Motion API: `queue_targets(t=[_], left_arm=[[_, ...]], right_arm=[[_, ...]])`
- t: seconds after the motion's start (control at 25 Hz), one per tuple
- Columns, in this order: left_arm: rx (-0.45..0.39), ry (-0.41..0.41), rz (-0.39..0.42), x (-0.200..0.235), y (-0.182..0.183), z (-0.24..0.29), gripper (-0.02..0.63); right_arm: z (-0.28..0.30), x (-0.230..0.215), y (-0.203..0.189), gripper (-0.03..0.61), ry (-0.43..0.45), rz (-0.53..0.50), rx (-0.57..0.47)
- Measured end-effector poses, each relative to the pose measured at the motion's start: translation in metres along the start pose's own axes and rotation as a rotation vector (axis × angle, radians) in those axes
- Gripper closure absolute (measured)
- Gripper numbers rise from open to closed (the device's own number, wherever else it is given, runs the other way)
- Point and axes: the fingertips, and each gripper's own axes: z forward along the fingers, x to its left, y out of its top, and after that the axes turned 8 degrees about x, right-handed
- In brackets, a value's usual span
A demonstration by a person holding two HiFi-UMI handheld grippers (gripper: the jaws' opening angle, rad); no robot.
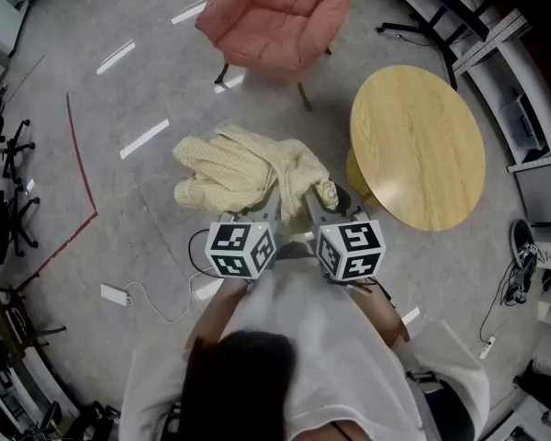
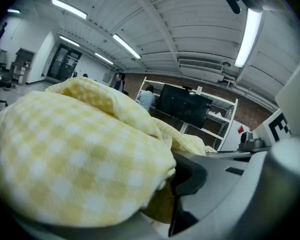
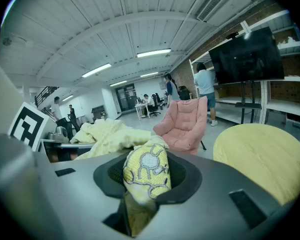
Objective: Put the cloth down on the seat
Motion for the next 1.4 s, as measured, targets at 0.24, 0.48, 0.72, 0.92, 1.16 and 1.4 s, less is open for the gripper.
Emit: queue_targets(t=[0.24, 0.48, 0.72, 0.92, 1.16, 1.4], left_arm=[[0.002, -0.011, 0.008, 0.006, 0.005, -0.001, 0.462], [0.002, -0.04, 0.018, 0.015, 0.011, 0.003, 0.462], [0.007, -0.073, 0.018, 0.027, 0.016, 0.006, 0.462], [0.012, -0.101, 0.027, 0.042, 0.025, 0.011, 0.462], [0.015, -0.114, 0.037, 0.064, 0.034, 0.012, 0.462], [0.028, -0.131, 0.044, 0.082, 0.042, 0.014, 0.462]], right_arm=[[0.004, 0.005, 0.004, 0.446, -0.012, 0.005, -0.007], [0.013, 0.006, 0.006, 0.445, 0.001, 0.053, -0.017], [0.024, 0.012, 0.011, 0.443, -0.02, 0.047, -0.006], [0.037, 0.018, 0.019, 0.443, -0.044, 0.035, -0.011], [0.057, 0.03, 0.025, 0.443, -0.065, 0.046, -0.011], [0.073, 0.04, 0.031, 0.443, -0.061, 0.064, -0.007]])
